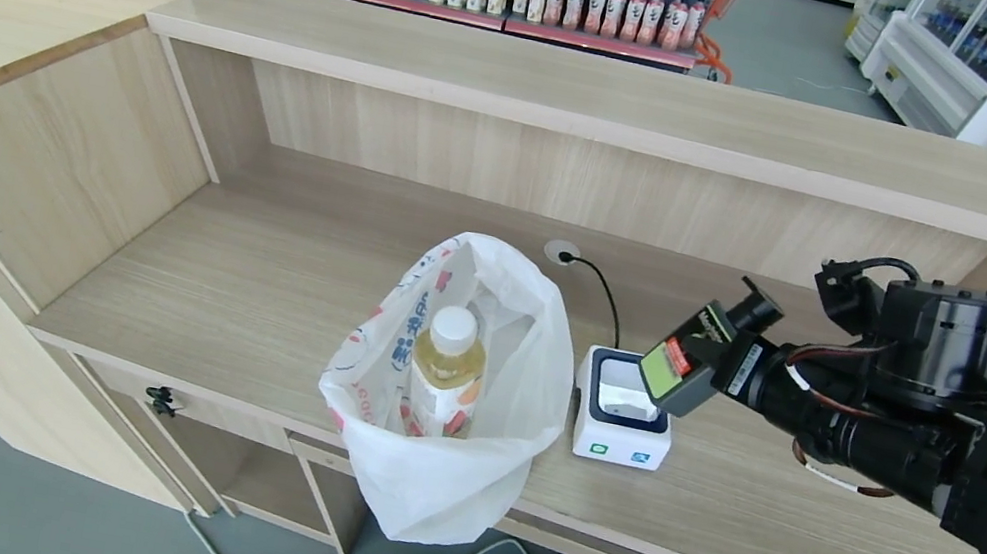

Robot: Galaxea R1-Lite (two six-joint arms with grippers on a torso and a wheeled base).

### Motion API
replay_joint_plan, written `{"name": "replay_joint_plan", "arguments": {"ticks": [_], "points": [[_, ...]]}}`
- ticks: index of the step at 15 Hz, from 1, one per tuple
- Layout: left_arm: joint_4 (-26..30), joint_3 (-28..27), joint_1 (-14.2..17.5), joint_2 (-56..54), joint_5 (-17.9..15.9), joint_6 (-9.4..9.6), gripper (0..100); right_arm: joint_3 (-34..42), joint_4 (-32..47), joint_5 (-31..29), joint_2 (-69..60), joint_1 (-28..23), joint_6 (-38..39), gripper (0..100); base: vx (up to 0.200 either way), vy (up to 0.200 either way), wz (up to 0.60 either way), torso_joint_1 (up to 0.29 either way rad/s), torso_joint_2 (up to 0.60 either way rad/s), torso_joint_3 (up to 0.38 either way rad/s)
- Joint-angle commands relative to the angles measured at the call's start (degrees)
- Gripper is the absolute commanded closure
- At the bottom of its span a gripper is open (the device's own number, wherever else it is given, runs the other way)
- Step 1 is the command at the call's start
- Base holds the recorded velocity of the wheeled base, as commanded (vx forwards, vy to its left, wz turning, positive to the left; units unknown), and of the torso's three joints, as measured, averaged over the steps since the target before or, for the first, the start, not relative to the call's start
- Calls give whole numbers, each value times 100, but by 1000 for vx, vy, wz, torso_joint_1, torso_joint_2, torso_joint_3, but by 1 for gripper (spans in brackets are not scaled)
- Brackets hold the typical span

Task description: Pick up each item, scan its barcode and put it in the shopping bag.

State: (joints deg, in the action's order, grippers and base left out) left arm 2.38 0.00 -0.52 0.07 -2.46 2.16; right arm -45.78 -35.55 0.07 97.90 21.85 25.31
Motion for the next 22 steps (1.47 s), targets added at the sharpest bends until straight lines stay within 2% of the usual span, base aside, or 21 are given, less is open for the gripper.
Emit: {"name": "replay_joint_plan", "arguments": {"ticks": [1,6,16,22], "points": [[0,0,0,1,0,4,0,7,4,19,36,48,-8,100,0,0,0,0,0,0],[0,0,0,-7,0,4,0,69,-304,221,115,241,-26,100,0,0,0,0,0,0],[0,0,0,1,0,-31,0,69,-1042,212,792,250,-228,100,0,0,0,0,0,0],[0,0,0,1,0,-31,0,-54,-1077,212,1003,250,-246,100,0,0,0,0,0,0]]}}
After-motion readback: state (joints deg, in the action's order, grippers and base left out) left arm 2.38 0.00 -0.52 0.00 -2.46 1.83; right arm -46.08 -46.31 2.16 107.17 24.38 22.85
